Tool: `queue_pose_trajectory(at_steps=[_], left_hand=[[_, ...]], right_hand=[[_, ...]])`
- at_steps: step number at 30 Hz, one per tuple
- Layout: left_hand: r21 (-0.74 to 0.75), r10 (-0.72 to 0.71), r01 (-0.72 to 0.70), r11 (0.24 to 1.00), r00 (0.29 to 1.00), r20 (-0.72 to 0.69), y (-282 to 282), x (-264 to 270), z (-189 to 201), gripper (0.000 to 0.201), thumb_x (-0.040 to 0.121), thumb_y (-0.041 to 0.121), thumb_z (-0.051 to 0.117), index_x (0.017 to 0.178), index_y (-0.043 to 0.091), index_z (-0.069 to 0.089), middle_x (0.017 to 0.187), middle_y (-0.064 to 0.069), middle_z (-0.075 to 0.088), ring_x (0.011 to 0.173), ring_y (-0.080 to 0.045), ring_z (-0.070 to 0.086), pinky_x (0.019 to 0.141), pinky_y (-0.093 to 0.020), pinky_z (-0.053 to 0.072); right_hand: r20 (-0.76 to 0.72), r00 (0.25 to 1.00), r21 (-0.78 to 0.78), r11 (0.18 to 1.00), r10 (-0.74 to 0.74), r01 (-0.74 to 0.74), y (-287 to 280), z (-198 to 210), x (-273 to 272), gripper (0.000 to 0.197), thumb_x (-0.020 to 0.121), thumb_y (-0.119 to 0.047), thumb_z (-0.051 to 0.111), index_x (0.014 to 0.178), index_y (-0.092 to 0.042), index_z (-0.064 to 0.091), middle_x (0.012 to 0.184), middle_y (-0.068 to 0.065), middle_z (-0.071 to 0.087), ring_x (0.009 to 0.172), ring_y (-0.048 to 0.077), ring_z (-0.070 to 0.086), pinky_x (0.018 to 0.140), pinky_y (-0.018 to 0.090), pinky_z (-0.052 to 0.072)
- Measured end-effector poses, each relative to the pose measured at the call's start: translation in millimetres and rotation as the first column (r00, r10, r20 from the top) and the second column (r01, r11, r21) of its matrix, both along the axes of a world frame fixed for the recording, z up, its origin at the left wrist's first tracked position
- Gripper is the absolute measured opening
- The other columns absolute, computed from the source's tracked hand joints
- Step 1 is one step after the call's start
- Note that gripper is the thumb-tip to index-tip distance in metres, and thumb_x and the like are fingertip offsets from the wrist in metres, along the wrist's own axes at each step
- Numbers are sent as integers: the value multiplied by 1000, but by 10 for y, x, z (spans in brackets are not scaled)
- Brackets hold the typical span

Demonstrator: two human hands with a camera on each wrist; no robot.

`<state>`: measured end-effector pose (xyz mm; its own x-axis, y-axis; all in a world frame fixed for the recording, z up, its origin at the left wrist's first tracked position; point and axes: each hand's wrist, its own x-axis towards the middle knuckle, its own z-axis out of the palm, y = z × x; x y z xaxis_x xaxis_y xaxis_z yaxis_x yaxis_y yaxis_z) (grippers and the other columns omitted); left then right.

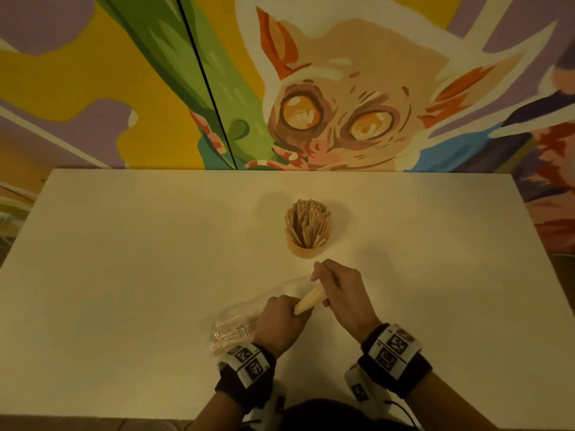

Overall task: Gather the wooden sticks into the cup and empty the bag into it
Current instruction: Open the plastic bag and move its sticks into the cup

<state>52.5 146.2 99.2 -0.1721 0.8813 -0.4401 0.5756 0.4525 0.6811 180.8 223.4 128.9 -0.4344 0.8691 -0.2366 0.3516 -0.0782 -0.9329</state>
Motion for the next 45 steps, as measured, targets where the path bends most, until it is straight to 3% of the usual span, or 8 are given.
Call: queue_pose_trajectory(at_steps=[7,11,14,17,25,31,34,45], left_hand=[[23,16,-16,1000,1000,10,359,-88,-8,45,91,30,58,50,26,41,48,7,42,45,-11,37,55,-30,28],[168,13,-12,986,1000,-2,597,-68,-24,29,90,31,61,63,25,52,54,11,47,49,-9,40,55,-28,28],[270,43,-64,961,996,84,745,-83,-74,15,86,32,69,94,19,68,72,11,59,62,-5,50,55,-13,32],[278,97,-139,950,983,159,825,-177,-158,18,82,33,74,90,21,62,74,11,59,63,-3,51,57,-10,37],[171,114,-140,975,982,152,901,-341,-415,9,87,38,67,87,30,62,78,9,65,66,-13,64,65,-36,56],[189,73,-82,979,996,53,1033,-318,-449,8,88,31,64,88,25,60,69,10,69,61,-11,63,66,-37,55],[193,83,-93,977,995,60,1021,-308,-452,9,89,30,62,92,21,60,72,9,70,64,-13,65,68,-37,55],[134,241,-283,950,934,263,372,-662,-274,10,94,9,56,87,10,64,76,-6,70,57,-6,60,50,-11,43]], right_hand=[[172,985,117,993,3,-24,372,-49,-131,24,81,-38,76,82,-15,68,75,-4,65,66,3,57,60,17,43],[101,995,156,988,-8,-8,692,-80,-143,18,86,-18,73,73,-9,65,74,4,66,69,15,60,67,33,47],[96,994,231,970,54,-75,952,25,-108,22,88,-20,71,72,-6,64,68,1,62,62,11,56,61,28,45],[114,993,312,948,33,-67,1308,141,-22,27,88,-22,72,68,-8,60,55,-7,52,47,3,44,52,17,32],[263,965,552,818,15,-164,1831,125,-53,29,89,-27,71,73,-5,60,48,-9,43,44,12,40,52,26,31],[772,579,383,535,263,-753,1394,-342,-315,34,102,-40,37,88,-16,58,76,4,67,69,27,64,66,36,43],[801,521,366,448,294,-816,1284,-484,-356,41,99,-37,21,78,-21,53,70,-3,63,66,23,58,78,39,40],[815,538,312,619,215,-720,1316,-216,-271,49,97,-48,43,137,-20,37,110,8,70,89,32,66,84,41,41]])
